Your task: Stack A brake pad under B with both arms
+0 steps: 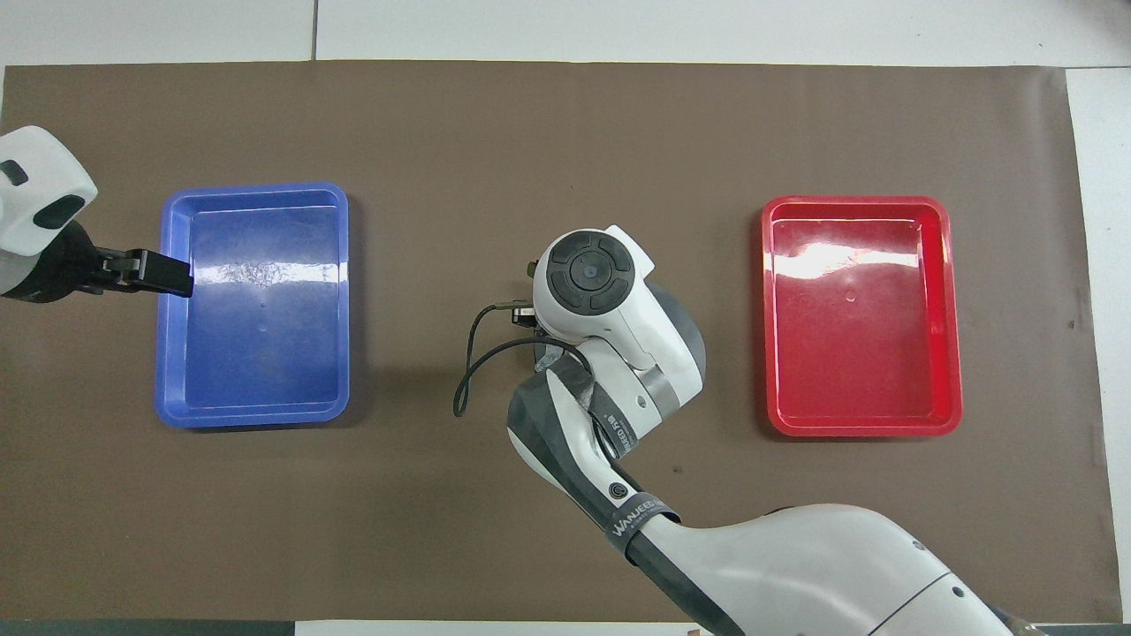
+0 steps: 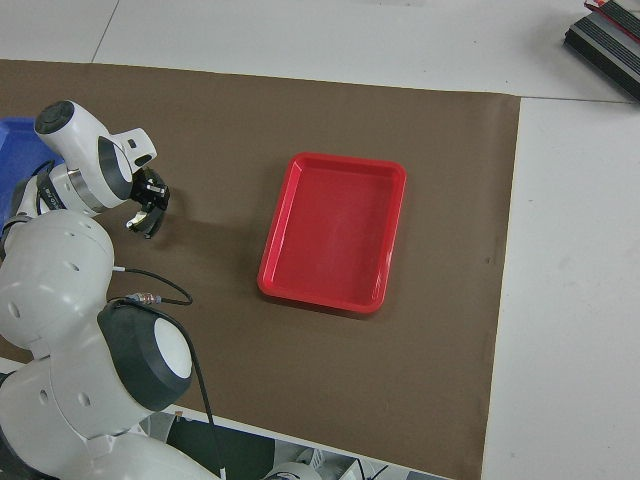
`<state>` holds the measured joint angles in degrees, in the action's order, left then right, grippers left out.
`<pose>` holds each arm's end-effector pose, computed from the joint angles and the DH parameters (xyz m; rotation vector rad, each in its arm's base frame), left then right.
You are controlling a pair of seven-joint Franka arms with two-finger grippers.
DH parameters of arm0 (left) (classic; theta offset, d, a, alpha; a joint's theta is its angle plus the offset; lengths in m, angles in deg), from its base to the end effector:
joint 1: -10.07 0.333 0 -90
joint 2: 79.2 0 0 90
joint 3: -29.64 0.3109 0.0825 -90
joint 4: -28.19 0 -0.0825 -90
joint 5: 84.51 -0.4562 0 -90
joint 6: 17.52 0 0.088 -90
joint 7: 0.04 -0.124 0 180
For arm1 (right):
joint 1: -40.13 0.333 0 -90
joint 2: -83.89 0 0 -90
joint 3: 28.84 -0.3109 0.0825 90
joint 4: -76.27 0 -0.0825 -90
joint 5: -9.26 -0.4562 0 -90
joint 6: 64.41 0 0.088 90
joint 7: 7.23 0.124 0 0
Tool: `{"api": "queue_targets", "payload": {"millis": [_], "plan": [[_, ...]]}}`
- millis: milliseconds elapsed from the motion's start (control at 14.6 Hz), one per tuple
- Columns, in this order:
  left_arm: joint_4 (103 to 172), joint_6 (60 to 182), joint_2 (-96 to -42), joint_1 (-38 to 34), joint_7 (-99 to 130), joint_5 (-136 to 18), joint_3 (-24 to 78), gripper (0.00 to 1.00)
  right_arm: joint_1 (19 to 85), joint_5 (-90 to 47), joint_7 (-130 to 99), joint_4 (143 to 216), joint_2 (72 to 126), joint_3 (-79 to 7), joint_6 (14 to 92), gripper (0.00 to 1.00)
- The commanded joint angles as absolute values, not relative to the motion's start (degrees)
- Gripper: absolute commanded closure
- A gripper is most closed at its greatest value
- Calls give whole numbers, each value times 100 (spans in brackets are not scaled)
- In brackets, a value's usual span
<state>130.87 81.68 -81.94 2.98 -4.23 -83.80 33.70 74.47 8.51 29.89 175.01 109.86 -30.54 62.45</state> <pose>0.6166 -0.0334 0.5248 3.1198 -0.1938 -0.0201 0.5866 0.4260 0.2640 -3.0998 0.0461 -0.0252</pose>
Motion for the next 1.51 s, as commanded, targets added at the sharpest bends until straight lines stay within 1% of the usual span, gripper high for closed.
{"api": "queue_targets", "payload": {"millis": [0, 137, 549, 1235, 1441], "plan": [[12742, 7715, -8131, 514, -628, -8275, 3325, 1, 7467, 1023, 3039, 17592, 10982, -3042, 6286, 100], [12628, 7504, -8158, 541, -628, -8284, 3342, 2, 7467, 1023, 3030, 17681, 10964, -3042, 6435, 100], [12680, 7432, -8211, 655, -628, -8327, 3342, 1, 7476, 1014, 3030, 17857, 10955, -3042, 6760, 100], [12742, 7476, -8246, 883, -1190, -8354, 3342, 1, 7502, 1014, 2845, 17928, 10946, -3051, 6857, 100], [12733, 7502, -8246, 883, -1173, -8354, 3342, 1, 7511, 1014, 2845, 18007, 10938, -3077, 7024, 100]]}}
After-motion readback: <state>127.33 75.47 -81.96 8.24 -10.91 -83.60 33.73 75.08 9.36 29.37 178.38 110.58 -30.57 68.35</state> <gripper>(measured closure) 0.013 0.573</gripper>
